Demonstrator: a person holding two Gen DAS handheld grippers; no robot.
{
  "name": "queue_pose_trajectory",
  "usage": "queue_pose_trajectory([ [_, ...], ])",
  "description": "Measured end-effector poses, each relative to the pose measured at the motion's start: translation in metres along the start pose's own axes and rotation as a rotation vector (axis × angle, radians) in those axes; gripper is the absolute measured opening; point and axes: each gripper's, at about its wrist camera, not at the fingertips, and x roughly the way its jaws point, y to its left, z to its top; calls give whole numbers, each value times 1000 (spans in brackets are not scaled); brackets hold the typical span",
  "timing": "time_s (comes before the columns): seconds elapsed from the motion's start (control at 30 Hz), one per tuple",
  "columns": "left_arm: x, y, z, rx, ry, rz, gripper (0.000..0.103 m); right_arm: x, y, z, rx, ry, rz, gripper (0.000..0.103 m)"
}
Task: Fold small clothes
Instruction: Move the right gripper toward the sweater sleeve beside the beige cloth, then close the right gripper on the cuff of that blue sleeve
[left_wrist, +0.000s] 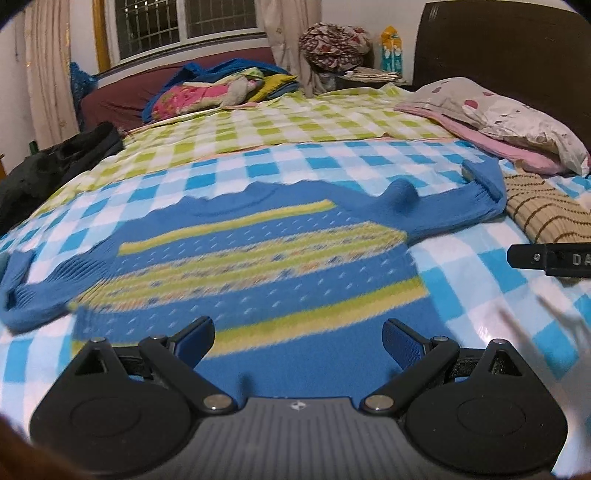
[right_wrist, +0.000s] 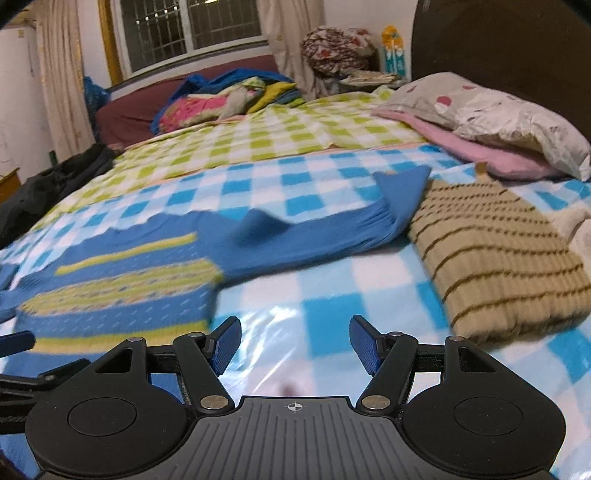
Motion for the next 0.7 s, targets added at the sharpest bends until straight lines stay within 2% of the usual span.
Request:
queue_pose_trajectory([
  [0.37,41,-28,39,-18,-36,-71,103,53,-26,50,-50,-42,-119,64],
  [0.7,64,-35,55,-73,-45,-63,103,117,-44,93,-111,-72,-237,62],
])
